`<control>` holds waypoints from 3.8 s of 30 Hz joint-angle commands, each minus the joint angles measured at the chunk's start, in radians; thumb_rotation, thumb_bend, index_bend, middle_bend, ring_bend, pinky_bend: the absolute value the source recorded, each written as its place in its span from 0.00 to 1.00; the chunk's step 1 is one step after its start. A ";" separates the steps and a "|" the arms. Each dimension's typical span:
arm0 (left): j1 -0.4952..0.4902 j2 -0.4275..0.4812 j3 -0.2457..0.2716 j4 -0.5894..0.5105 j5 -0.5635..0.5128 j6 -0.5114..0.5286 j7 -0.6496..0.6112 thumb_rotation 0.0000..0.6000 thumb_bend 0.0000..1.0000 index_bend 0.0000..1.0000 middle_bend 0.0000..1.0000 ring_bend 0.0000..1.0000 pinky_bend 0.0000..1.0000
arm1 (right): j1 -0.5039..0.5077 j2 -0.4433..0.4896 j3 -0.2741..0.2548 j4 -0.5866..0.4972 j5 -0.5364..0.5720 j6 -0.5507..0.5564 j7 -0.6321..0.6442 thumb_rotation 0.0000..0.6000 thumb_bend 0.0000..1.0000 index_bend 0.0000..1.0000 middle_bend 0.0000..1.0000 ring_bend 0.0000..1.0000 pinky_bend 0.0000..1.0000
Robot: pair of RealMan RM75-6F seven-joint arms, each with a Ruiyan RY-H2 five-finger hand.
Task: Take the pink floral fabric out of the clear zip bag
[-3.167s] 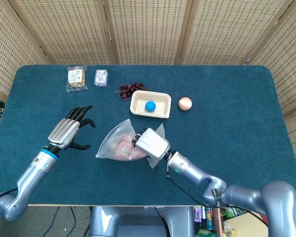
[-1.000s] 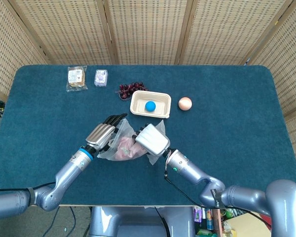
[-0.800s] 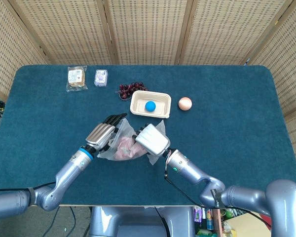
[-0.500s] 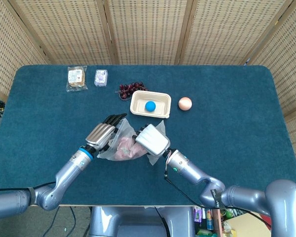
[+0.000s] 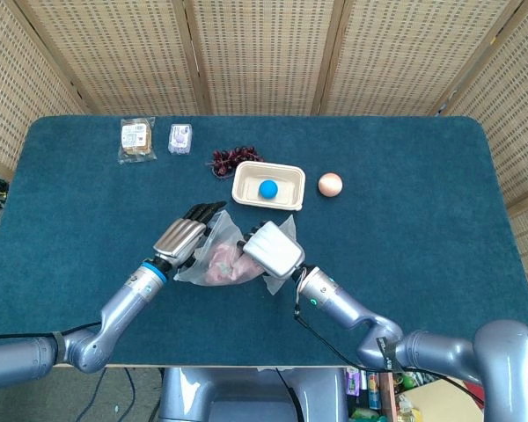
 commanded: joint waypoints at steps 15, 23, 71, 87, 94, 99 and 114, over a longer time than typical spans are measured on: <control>-0.029 -0.047 -0.004 0.067 0.002 -0.040 -0.022 1.00 0.86 0.71 0.00 0.00 0.00 | -0.058 0.091 -0.021 -0.116 0.105 -0.026 -0.101 1.00 0.05 0.00 0.00 0.00 0.14; -0.046 -0.054 -0.010 0.101 -0.025 -0.050 0.007 1.00 0.87 0.71 0.00 0.00 0.00 | -0.133 0.189 -0.063 -0.204 0.087 0.057 -0.155 1.00 0.00 0.00 0.00 0.00 0.08; -0.099 0.012 -0.029 0.049 -0.154 -0.032 0.144 1.00 0.87 0.71 0.00 0.00 0.00 | 0.033 -0.052 -0.256 0.370 -0.563 0.014 -0.053 1.00 0.10 0.22 0.65 0.60 0.82; -0.108 0.011 -0.026 0.025 -0.163 -0.026 0.141 1.00 0.87 0.71 0.00 0.00 0.00 | 0.060 -0.156 -0.247 0.475 -0.507 0.005 -0.038 1.00 0.10 0.22 0.65 0.60 0.82; -0.105 0.013 -0.026 0.025 -0.168 -0.025 0.128 1.00 0.87 0.71 0.00 0.00 0.00 | 0.074 -0.192 -0.234 0.512 -0.483 0.016 -0.038 1.00 0.10 0.22 0.66 0.61 0.82; -0.101 0.013 -0.028 0.024 -0.157 -0.023 0.109 1.00 0.87 0.71 0.00 0.00 0.00 | 0.081 -0.214 -0.228 0.528 -0.468 0.017 -0.036 1.00 0.11 0.22 0.66 0.61 0.82; -0.094 0.019 -0.019 0.027 -0.146 -0.030 0.084 1.00 0.87 0.71 0.00 0.00 0.00 | 0.090 -0.250 -0.242 0.566 -0.442 0.031 -0.015 1.00 0.40 0.25 0.67 0.61 0.82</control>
